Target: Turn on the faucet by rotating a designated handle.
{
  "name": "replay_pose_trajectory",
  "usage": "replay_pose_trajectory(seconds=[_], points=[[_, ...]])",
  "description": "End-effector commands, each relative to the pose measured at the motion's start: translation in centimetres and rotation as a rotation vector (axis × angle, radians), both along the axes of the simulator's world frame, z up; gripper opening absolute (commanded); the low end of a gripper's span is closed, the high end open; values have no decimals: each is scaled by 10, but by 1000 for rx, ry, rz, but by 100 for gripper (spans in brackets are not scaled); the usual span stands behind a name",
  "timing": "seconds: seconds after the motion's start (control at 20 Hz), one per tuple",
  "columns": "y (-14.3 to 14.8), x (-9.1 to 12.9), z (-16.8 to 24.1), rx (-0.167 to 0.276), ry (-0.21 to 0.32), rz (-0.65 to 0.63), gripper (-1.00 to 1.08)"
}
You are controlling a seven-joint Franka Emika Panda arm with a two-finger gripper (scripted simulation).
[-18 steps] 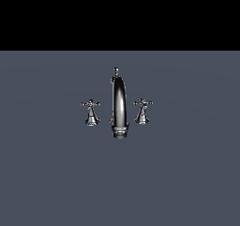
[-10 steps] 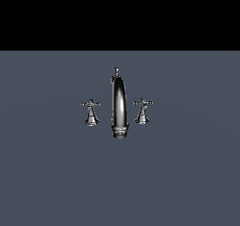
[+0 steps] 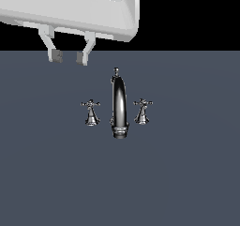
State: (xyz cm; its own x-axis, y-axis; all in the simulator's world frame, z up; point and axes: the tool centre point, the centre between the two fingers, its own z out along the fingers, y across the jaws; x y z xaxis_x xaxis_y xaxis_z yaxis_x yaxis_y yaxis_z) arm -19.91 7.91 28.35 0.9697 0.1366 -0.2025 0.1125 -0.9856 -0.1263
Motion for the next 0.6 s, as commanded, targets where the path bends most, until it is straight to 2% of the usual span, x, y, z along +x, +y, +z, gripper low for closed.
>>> replay_pose_trajectory(seconds=[0.0, 0.05, 0.1, 0.15, 0.2, 0.25, 0.3, 0.35, 0.4, 0.45, 0.5, 0.55], points=[[9, 23, -21, 32, -21, 31, -28], [25, 33, -25, 50, -41, 56, -31], [49, 40, -32, 84, -52, 104, -26], [34, 52, -41, 77, -66, 112, -25], [37, 59, -49, 88, -70, 129, -21], [37, 68, -59, 62, -80, 185, -16], [21, 94, -58, 60, -134, 197, -8], [29, 102, -68, 37, -144, 255, 0], [33, 112, -76, 56, -162, 248, 18], [59, 110, -89, 66, -162, 307, 10], [71, 109, -103, 75, -160, 355, 24], [42, 137, -106, 47, -203, 347, 42]])
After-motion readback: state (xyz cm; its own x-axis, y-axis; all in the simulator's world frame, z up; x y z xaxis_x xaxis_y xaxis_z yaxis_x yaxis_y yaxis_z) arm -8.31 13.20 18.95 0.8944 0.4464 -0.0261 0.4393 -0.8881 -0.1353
